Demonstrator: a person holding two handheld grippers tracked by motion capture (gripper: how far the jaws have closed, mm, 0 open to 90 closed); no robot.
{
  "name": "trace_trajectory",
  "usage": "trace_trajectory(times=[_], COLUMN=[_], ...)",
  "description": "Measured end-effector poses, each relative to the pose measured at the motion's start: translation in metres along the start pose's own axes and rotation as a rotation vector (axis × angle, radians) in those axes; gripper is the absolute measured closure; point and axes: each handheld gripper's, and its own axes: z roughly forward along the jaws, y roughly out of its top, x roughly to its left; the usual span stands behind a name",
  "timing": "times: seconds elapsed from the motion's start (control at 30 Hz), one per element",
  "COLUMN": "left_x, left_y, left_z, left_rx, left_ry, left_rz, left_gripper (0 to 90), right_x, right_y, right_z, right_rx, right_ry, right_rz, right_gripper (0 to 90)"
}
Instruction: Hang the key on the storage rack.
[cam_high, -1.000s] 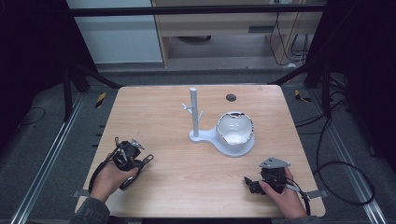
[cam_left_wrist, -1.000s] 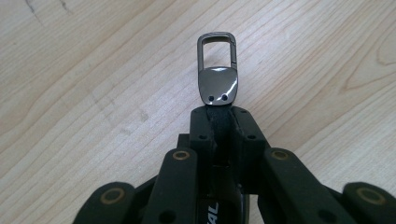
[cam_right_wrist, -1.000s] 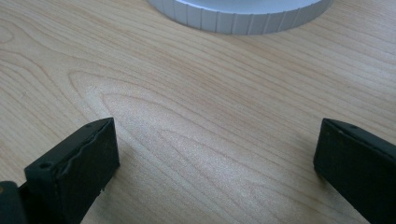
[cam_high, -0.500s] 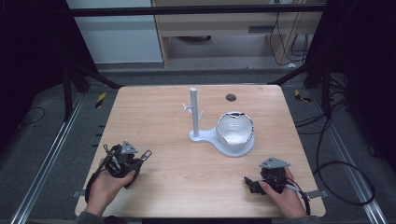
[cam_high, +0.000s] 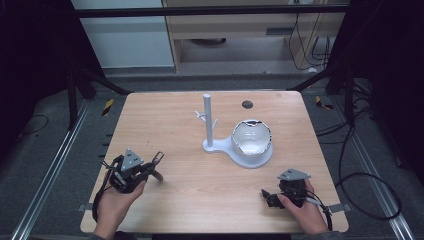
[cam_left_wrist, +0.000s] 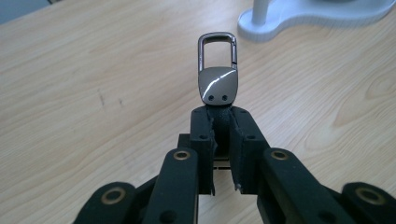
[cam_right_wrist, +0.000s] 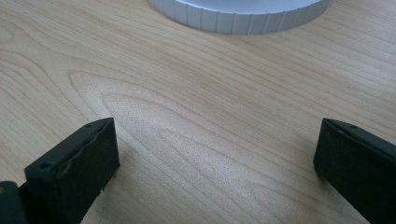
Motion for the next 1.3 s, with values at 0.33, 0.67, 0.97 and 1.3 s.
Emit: trace_trajectory(times=[0.33, 0.67, 0.97, 1.3], left_x=[-0.016, -0.031, -0.040, -0.041], left_y=[0.017, 0.040, 0.061, 0.079], left_z=[0.013, 0.021, 0.025, 0.024], left_rx=[-0.068, -0.119, -0.162, -0.205], left_ry=[-0.043, -0.071, -0.062, -0.064], left_rz=[-0.005, 0.019, 0.032, 0.020], left_gripper=[80.4, 80.4, 80.4, 80.3], right_x=[0.000, 0.000, 0.000, 0.000], right_y=[0.000, 0.000, 0.000, 0.000], right_z=[0.000, 0.000, 0.000, 0.000], right_rx=[0.000, 0.000, 0.000, 0.000], right_ry=[0.000, 0.000, 0.000, 0.000], right_rz=[0.000, 0.000, 0.000, 0.000], right_gripper=[0.4, 0.4, 0.4, 0.4])
